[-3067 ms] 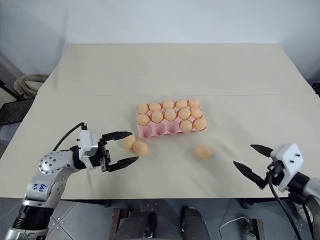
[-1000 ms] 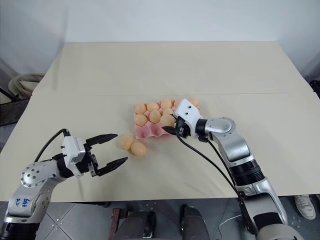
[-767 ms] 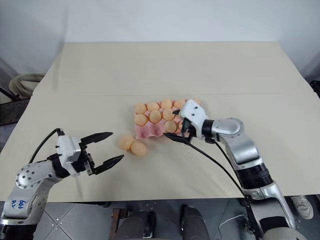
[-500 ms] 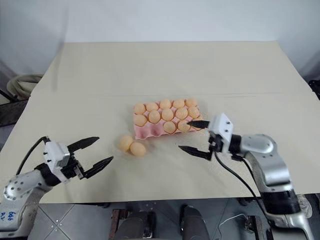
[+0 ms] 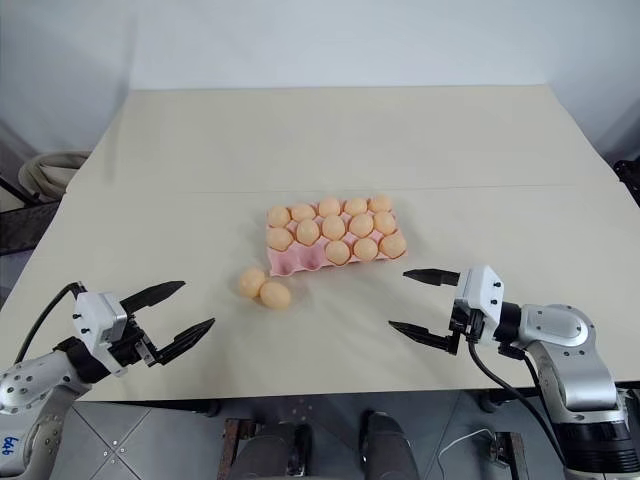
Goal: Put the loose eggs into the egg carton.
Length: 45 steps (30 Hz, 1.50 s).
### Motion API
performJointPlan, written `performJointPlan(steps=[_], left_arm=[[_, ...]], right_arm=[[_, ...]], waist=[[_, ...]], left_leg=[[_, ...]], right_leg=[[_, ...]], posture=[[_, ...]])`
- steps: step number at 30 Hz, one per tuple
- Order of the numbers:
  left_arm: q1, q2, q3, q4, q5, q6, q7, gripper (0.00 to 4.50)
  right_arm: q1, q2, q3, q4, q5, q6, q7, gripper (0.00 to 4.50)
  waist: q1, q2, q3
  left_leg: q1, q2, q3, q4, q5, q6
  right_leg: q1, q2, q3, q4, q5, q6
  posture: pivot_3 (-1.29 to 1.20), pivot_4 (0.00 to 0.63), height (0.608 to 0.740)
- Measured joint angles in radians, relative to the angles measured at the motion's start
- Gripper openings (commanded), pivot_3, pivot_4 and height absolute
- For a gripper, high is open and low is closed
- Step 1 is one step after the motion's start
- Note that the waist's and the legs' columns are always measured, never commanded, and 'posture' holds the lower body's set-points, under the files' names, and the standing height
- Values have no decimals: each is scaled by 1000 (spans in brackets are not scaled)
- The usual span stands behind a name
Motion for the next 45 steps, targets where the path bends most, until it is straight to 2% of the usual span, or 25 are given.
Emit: performJointPlan(steps=[6, 10, 16, 21, 24, 31, 33, 41, 45], left_arm=[[-172, 3, -150, 9, 78, 97, 52, 4500], [-303, -35, -241, 93, 134, 136, 90, 4500], [-402, -108, -266, 218, 167, 164, 160, 4500], [-421, -122, -297, 293, 207, 159, 168, 4500], [-430, -133, -313, 319, 223, 156, 169, 3939], [-432, -149, -312, 320, 230, 148, 172, 1719], [-430, -151, -306, 320, 227, 134, 167, 1298], [-403, -108, -218, 315, 174, 43, 89, 1298], [-446, -95, -214, 312, 154, 25, 33, 1298]], right_arm=[[1, -10, -2, -7, 3, 8, -13, 4471], [28, -15, -12, -40, 5, 28, -37, 4471], [99, -20, -31, -114, 15, 64, -72, 4471], [126, -27, -53, -151, 25, 81, -98, 4471], [130, -28, -68, -165, 27, 88, -110, 4500], [129, -29, -67, -166, 27, 90, -122, 4500], [129, -29, -67, -165, 27, 90, -124, 4500], [129, -28, -65, -162, 25, 88, -125, 4500], [129, -28, -65, -159, 24, 85, -126, 4500]], waist=[[12, 0, 0], [21, 0, 0], [22, 0, 0], [24, 0, 0], [25, 0, 0], [25, 0, 0], [24, 0, 0], [24, 0, 0], [29, 0, 0]], left_leg=[[0, 0, 0, 1, 0, 1], [0, 0, 0, 1, 1, 1], [-1, 0, 0, 1, 2, 3], [-1, 0, 0, 2, 2, 3], [0, 0, 0, 3, 2, 2], [0, 0, 0, 2, 2, 3], [-1, 0, 0, 2, 3, 3], [-1, 0, 0, 2, 1, 1], [-1, 0, 0, 3, 1, 0]], right_leg=[[0, 0, 0, 0, 1, 1], [0, 0, -1, 1, 1, 1], [-1, 0, -1, 2, 1, 2], [0, 0, -1, 2, 1, 2], [0, 0, -1, 2, 1, 2], [0, 0, -1, 2, 1, 2], [0, 0, -1, 2, 1, 2], [0, 0, -1, 2, 1, 2], [0, 0, -1, 2, 1, 2]], posture=[[0, 150, 740], [0, 150, 740], [0, 150, 740], [0, 150, 740], [0, 150, 740], [0, 150, 740], [0, 150, 740], [0, 150, 740], [0, 150, 740]])
